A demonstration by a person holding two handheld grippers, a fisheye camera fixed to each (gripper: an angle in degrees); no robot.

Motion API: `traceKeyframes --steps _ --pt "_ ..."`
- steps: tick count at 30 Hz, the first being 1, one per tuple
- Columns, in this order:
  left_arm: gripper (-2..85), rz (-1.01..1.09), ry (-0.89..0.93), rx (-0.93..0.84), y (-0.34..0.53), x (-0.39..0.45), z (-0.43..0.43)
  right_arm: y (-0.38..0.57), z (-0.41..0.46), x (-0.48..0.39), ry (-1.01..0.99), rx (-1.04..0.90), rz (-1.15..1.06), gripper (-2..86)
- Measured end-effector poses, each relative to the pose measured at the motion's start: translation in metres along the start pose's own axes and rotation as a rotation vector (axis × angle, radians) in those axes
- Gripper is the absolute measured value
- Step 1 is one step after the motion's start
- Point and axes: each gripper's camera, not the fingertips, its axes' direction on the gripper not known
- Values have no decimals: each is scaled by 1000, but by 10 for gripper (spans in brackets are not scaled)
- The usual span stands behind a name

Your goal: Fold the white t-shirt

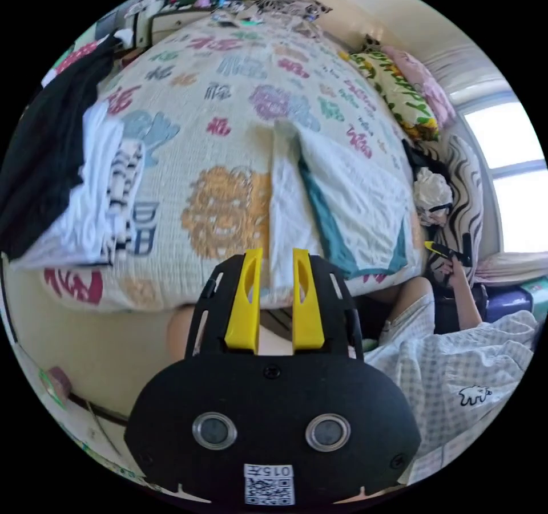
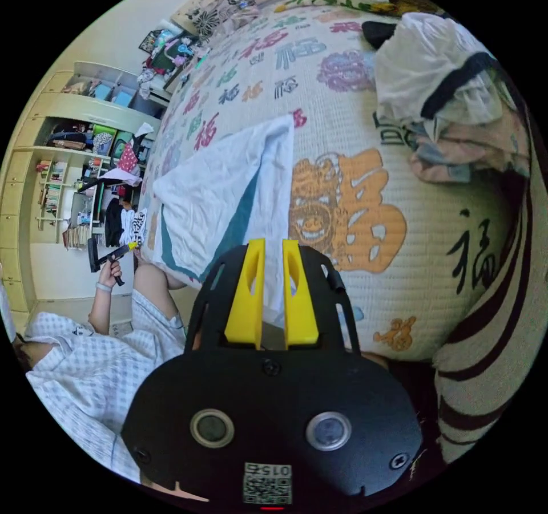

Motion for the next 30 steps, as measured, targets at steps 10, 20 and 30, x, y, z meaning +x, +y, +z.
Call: traceKeyframes --steps 10,20,30 --pt "80 -52 267 59 -161 1 84 -159 62 7 -84 36 31 63" --pt "6 -46 338 126 -183 5 89 -194 92 21 -172 71 53 -6" --pt "48 57 13 251 -111 55 34 -143 97 -14 42 242 -34 5"
